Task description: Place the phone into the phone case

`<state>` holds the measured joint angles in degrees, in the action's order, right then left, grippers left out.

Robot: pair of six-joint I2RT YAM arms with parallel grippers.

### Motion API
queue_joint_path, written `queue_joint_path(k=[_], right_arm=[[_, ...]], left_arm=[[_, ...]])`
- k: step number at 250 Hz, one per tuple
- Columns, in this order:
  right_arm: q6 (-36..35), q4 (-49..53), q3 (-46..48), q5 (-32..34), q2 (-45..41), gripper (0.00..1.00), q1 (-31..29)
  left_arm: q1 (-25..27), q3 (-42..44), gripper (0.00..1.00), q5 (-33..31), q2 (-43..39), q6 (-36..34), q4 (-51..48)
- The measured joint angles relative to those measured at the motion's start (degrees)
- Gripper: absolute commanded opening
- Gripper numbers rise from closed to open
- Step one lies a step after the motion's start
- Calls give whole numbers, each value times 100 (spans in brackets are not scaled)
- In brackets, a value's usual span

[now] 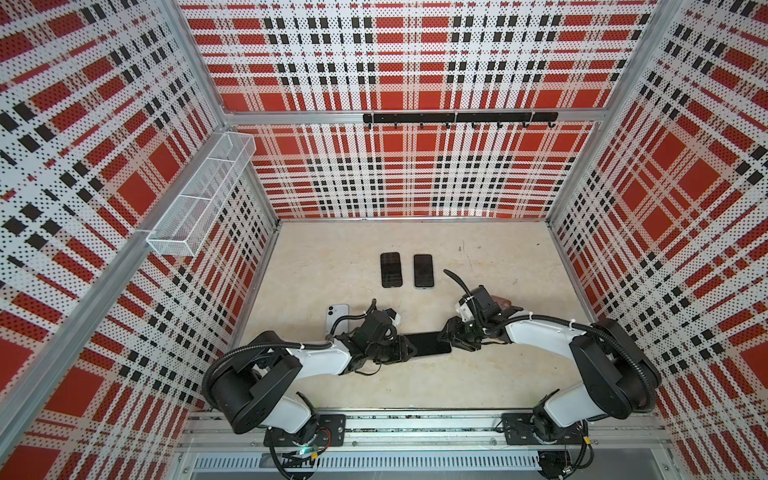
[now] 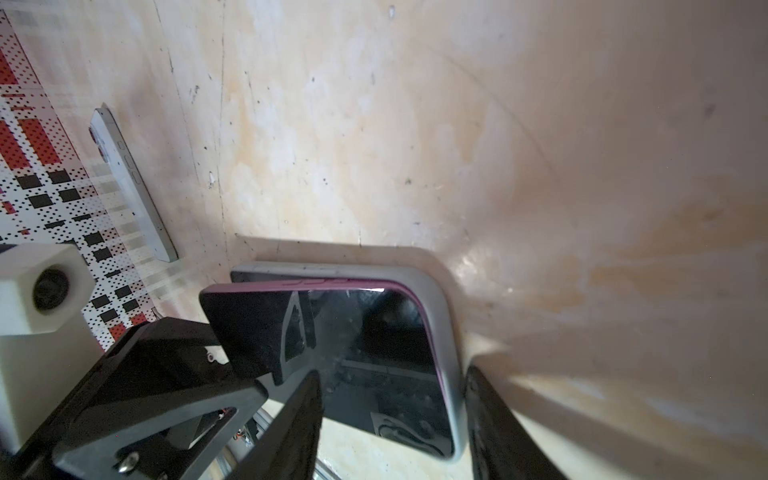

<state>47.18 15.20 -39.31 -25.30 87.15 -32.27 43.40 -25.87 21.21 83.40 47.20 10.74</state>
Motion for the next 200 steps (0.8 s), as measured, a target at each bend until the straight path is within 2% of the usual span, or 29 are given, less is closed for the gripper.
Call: queue_joint_path(k=[36,60,114,200], right_arm=[[0,-13,0,-9,0,55,-24],[0,-11,-4,-4,0,55,-24],[-2,-4,-42,33,0,55,-28],[-63,151,-369,170,181,53,-223]], left_arm=[[35,-131,79,-103,-177,-138,-282],[39,-262,86,-254,-295,-271,-647],[39,-555,92,-678,-452,-573,-1576],[42,-699,91,-981,-586,-728,-2262]])
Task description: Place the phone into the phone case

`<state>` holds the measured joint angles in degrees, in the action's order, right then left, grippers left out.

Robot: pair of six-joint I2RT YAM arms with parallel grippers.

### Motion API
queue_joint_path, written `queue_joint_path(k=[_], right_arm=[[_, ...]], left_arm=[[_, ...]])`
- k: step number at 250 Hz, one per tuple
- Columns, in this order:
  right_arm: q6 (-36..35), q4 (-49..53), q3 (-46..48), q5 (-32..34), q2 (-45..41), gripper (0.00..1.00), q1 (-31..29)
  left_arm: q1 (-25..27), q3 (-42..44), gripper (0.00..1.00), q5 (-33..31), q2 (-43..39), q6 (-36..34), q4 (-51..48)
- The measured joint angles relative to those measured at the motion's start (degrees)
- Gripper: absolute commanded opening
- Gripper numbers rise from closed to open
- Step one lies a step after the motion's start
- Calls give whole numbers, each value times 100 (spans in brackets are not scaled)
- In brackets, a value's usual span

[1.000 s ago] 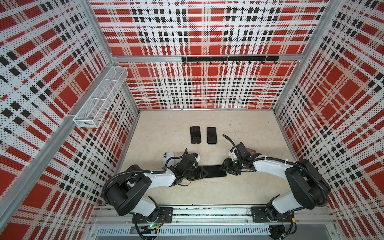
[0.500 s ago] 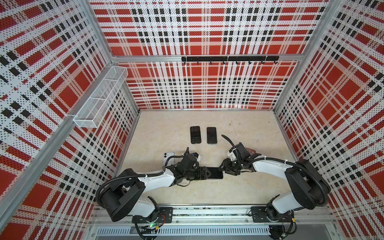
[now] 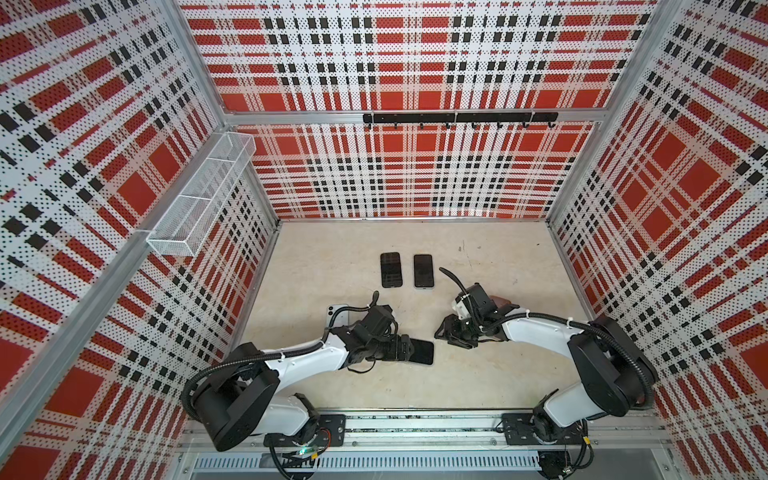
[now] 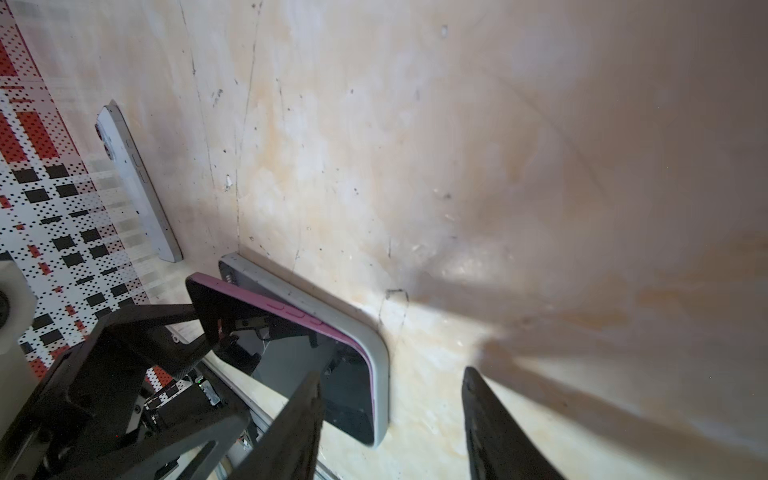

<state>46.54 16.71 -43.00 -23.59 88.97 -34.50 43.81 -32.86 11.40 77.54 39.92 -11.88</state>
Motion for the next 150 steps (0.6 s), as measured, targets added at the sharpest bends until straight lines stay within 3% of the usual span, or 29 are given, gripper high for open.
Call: queue_joint_path(k=[150], right_arm=[[-175,1054,-914,1248,680,41,-890]], left_arm=[[66,-22,94,-111,-20,39,-76]])
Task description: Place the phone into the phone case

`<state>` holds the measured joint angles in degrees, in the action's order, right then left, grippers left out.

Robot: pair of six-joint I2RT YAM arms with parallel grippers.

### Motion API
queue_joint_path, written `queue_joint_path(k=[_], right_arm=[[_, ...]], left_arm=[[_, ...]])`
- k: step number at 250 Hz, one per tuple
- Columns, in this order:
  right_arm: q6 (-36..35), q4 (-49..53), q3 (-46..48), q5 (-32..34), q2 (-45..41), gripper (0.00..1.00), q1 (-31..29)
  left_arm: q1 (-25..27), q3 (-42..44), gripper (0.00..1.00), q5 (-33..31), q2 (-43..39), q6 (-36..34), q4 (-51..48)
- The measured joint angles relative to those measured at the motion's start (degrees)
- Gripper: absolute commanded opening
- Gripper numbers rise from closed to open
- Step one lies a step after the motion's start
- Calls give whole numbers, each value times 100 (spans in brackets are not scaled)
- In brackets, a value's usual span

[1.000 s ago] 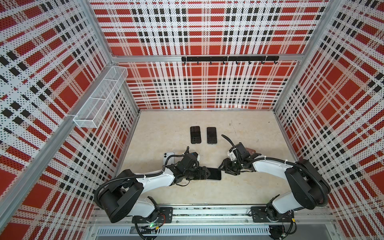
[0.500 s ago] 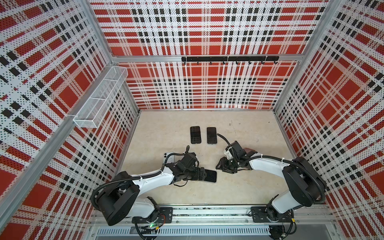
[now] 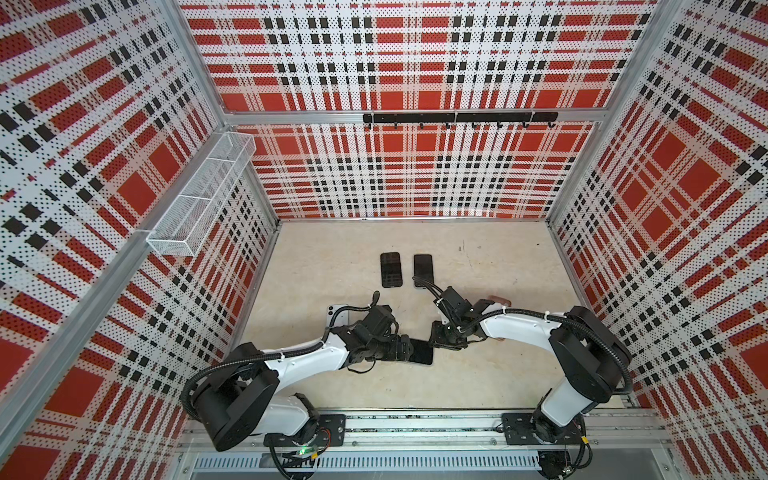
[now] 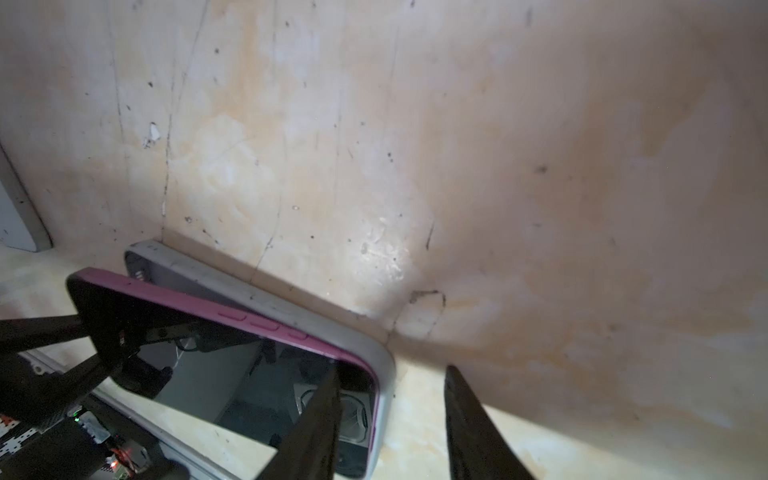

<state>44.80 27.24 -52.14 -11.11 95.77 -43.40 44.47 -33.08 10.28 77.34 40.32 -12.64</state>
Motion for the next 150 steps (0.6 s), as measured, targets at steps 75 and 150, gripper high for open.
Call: queue_joint_path(k=[75,150], right_arm=[[2,74,-68,203,42,41,-42],[24,7,-26,256,7,41,-42]], left_arm=[[24,-90,99,-214,-229,2,-391],[76,-354,100,-640,-433,-37,-717]])
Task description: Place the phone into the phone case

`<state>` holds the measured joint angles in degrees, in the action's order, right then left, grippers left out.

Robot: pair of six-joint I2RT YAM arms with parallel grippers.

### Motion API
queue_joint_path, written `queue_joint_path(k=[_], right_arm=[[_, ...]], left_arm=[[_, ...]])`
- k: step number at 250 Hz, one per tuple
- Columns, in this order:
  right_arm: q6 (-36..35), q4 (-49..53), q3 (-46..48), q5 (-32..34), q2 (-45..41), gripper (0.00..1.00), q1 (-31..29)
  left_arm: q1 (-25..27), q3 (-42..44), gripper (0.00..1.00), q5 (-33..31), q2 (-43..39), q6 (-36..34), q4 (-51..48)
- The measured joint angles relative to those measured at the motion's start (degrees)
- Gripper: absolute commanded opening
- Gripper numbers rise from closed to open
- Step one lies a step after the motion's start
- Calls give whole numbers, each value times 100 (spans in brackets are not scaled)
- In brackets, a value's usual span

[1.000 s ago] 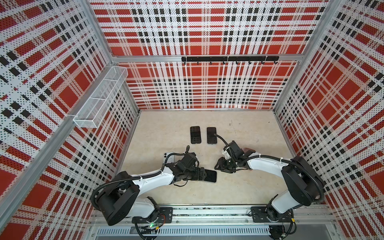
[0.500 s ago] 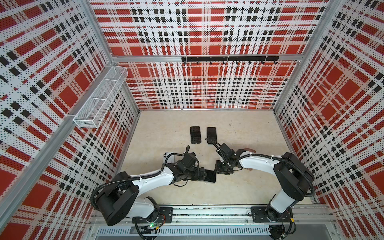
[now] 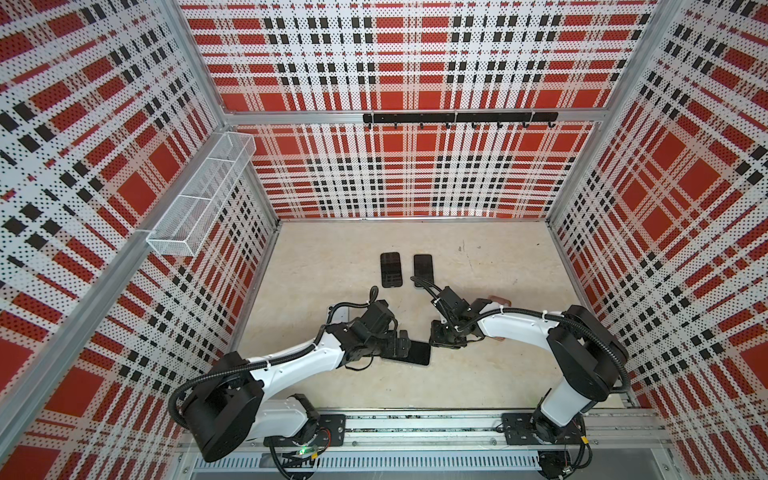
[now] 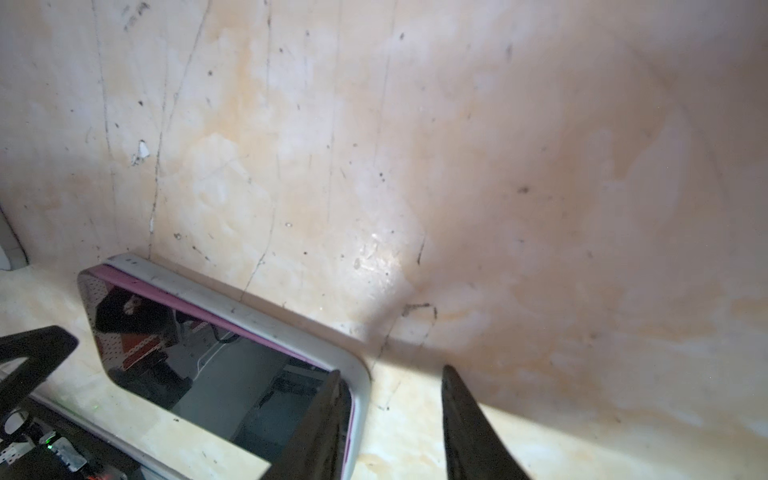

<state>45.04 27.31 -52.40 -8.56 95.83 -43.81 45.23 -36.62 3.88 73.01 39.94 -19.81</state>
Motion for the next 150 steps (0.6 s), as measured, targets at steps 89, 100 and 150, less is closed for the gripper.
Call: queue_joint_path(k=[89,100,150], right_arm=[[61,-317,415,-72,-542,46,2],[79,-365,415,-125,-610,46,2],[273,-579,490,-382,-664,45,-9]], left_arm=[[22,-146,89,-669,-409,-13,-479],[11,-144,83,-684,-413,-2,-490],[-103,-2,68,-566,-404,46,-352]])
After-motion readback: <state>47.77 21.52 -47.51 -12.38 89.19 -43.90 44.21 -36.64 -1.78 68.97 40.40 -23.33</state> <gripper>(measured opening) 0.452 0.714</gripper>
